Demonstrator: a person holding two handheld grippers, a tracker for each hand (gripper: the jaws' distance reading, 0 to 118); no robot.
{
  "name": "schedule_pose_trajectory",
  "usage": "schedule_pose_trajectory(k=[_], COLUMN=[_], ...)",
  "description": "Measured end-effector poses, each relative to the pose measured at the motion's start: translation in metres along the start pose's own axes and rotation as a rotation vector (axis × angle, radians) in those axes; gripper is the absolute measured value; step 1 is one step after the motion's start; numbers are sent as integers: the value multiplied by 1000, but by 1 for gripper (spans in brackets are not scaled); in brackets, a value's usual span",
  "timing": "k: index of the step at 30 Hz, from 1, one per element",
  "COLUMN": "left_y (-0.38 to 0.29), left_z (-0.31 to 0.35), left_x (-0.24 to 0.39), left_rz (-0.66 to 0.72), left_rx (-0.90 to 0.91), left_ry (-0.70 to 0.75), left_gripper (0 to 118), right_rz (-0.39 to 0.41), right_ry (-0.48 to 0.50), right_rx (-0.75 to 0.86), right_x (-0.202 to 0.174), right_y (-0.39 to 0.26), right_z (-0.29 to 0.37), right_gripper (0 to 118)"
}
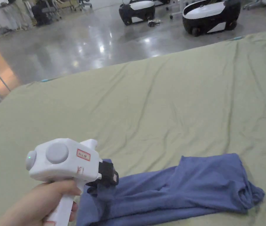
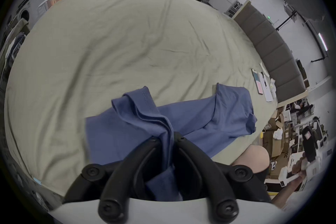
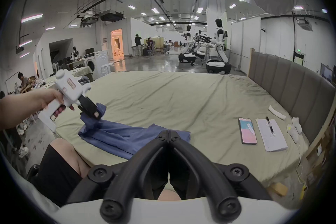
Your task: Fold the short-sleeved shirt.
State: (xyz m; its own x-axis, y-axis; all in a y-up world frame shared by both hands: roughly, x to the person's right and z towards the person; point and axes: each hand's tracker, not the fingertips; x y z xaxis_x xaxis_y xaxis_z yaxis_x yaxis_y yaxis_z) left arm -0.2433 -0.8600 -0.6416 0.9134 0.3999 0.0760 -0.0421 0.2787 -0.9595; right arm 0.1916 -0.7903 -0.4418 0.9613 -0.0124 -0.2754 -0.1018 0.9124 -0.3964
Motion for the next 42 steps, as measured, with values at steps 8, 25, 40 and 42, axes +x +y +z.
schedule_pose_trajectory(k=[8, 25, 40, 42], left_y=[-6, -28, -86, -92], left_z=[46, -86, 79, 64], left_x=[28, 52, -111, -157], left_rz=[-111, -175, 86, 202], left_rx=[191, 78, 324, 454], left_ry=[-22, 305, -459, -566], left_gripper=[84, 0, 112, 117], right_rz=[-83, -52, 52, 58], right_ry=[-58, 1, 145, 154], right_rx=[-38, -49, -84, -87], right_x=[46, 24, -35, -43], right_y=[-24, -13, 17, 21], right_z=[1, 0, -55, -61], right_gripper=[0, 0, 0, 0])
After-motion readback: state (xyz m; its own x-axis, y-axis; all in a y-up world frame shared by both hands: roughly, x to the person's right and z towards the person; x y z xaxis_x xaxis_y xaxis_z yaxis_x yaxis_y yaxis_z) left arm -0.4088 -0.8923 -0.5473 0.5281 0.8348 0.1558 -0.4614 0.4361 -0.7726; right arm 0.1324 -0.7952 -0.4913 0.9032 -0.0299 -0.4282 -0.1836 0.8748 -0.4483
